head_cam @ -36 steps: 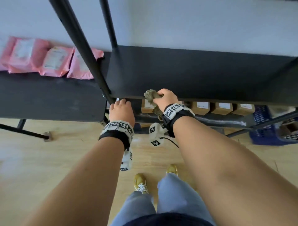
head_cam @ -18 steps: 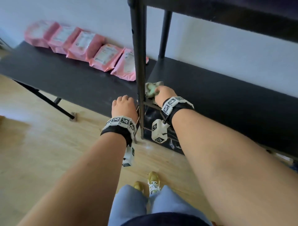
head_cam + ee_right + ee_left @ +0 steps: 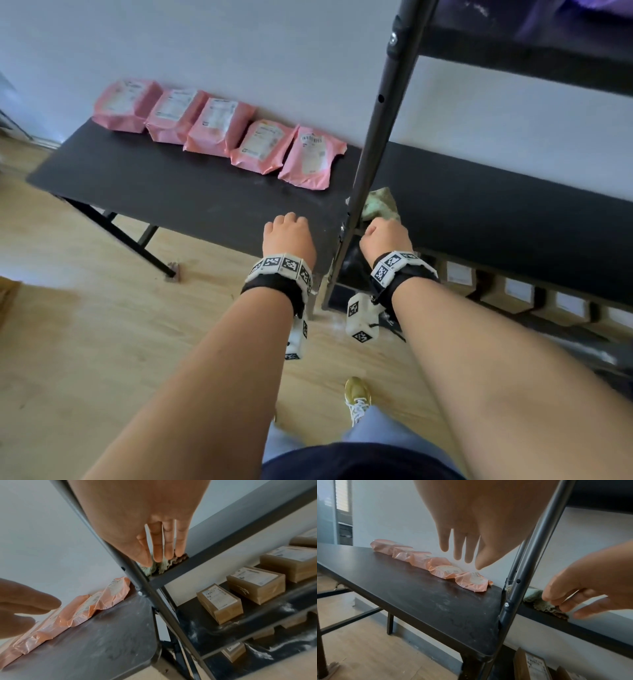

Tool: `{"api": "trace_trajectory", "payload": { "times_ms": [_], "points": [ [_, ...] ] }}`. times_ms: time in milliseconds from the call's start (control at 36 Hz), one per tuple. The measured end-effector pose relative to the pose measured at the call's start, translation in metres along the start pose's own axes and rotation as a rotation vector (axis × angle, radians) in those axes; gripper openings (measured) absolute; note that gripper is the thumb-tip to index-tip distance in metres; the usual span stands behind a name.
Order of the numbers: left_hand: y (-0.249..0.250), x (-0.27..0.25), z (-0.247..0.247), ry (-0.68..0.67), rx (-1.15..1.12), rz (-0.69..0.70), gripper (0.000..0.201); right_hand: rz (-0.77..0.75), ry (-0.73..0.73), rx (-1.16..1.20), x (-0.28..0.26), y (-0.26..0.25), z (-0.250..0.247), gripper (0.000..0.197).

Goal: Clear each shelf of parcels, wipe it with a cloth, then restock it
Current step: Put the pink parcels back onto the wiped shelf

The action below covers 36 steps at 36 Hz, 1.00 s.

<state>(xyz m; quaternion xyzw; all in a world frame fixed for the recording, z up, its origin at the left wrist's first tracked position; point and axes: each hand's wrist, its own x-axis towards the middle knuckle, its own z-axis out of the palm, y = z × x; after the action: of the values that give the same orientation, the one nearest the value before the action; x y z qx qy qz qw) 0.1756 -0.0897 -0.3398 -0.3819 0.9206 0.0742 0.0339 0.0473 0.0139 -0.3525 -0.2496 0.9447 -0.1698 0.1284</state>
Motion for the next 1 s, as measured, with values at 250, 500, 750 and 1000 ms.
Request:
{"api": "trace_trajectory", "payload": {
  "times_ms": [250,500,750,1000],
  "points": [
    [-0.088,-0.009,-0.012,-0.047,0.011,0.084,0.044,0.063,-0.094,0.103,-0.037,-0.066,0.039,0.028],
    [-0.132,0.026,-0.022,-0.083,-0.050,0.075,0.042,0.039,-0.105,0.116,-0.012,-0.116,0.056,0.033],
    [-0.127,0.108,-0.027,-0.129,-0.112,0.058,0.046,0.094,-0.107,0.072,0.072,-0.144,0.062,0.044],
    [-0.098,0.201,-0.016,-0.276,-0.184,0.099,0.044,0.201,-0.088,0.086,0.151,-0.148,0.069,0.049]
  ]
}}
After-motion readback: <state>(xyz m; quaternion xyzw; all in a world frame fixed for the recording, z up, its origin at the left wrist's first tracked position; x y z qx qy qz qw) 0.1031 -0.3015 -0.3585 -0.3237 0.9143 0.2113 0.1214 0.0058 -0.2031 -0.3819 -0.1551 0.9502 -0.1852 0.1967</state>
